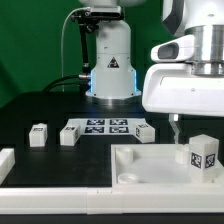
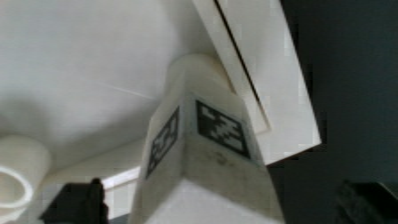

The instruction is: Assemble one leg

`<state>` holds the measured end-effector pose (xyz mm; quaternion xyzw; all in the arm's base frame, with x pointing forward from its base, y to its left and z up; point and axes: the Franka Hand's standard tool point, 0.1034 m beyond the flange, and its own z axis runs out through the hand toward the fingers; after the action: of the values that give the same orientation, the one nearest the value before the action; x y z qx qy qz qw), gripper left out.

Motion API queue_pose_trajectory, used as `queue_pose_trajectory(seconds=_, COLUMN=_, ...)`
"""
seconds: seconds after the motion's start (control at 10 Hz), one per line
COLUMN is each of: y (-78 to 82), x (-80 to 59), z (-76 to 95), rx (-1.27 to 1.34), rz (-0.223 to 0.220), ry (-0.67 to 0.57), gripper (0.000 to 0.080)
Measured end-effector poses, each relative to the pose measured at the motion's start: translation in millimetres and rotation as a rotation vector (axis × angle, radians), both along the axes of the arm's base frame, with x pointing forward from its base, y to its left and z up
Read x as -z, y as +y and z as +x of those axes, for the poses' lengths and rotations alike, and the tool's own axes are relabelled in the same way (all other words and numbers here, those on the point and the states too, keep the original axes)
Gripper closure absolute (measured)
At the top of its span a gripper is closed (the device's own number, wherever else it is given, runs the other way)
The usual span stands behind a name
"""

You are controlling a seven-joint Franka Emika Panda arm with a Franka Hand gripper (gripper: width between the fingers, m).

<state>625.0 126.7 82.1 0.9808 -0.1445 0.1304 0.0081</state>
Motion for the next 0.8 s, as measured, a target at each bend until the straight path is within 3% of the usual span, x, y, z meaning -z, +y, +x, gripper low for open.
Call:
queue_pose_trajectory(seconds=0.4, y=-12.0, x=-0.4, z=3.9, rx=-0.536, rz=-0.16, ry=0.029, gripper=0.015)
queue_pose_trajectory(seconds=0.6, y=-13.5, x=0.1, z=3.9, rx=-0.691, rz=-0.22, ry=0.044, gripper=0.015)
queue_pose_trajectory(seconds=0.7, y=-13.9, x=0.1, z=4.0, rx=-0.668, rz=-0.213, ry=0.043, gripper=0.015)
queue_pose_trajectory(seconds=0.8, y=-14.0, x=0.2, z=4.0, rx=-0.668, rz=-0.213, ry=0.043, gripper=0.0254)
